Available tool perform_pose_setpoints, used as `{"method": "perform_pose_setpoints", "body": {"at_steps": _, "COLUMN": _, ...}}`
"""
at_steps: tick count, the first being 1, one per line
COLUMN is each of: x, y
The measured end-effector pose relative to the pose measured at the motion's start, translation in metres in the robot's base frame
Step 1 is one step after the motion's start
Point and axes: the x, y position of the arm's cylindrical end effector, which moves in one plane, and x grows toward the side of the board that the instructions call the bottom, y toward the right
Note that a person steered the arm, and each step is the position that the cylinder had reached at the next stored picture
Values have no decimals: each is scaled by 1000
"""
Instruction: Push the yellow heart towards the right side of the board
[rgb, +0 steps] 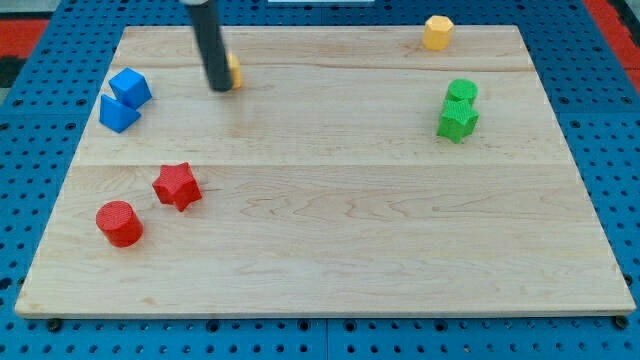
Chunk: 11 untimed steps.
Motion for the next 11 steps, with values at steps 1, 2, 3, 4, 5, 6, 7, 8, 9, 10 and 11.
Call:
{"method": "perform_pose_setpoints", "body": {"at_steps": 1, "x": -9, "y": -50}}
{"method": "perform_pose_setpoints", "body": {"at_steps": 2, "x": -22, "y": -60}}
{"method": "perform_pose_setpoints", "body": {"at_steps": 3, "x": -60, "y": -7}}
{"method": "perform_pose_setpoints", "body": {"at_steps": 4, "x": -57, "y": 23}}
{"method": "perform_pose_setpoints", "body": {"at_steps": 5, "x": -52, "y": -39}}
{"method": "perform_pose_setpoints", "body": {"at_steps": 6, "x": -36, "y": -25}}
{"method": "perform_pose_setpoints", "body": {"at_steps": 7, "x": -22, "y": 33}}
{"method": "perform_pose_setpoints", "body": {"at_steps": 8, "x": -33, "y": 77}}
{"method": "perform_pose_setpoints", "body": {"at_steps": 9, "x": -40, "y": 154}}
{"method": "perform_pose_setpoints", "body": {"at_steps": 10, "x": -20, "y": 153}}
{"method": "perform_pose_setpoints", "body": {"at_steps": 11, "x": -3, "y": 144}}
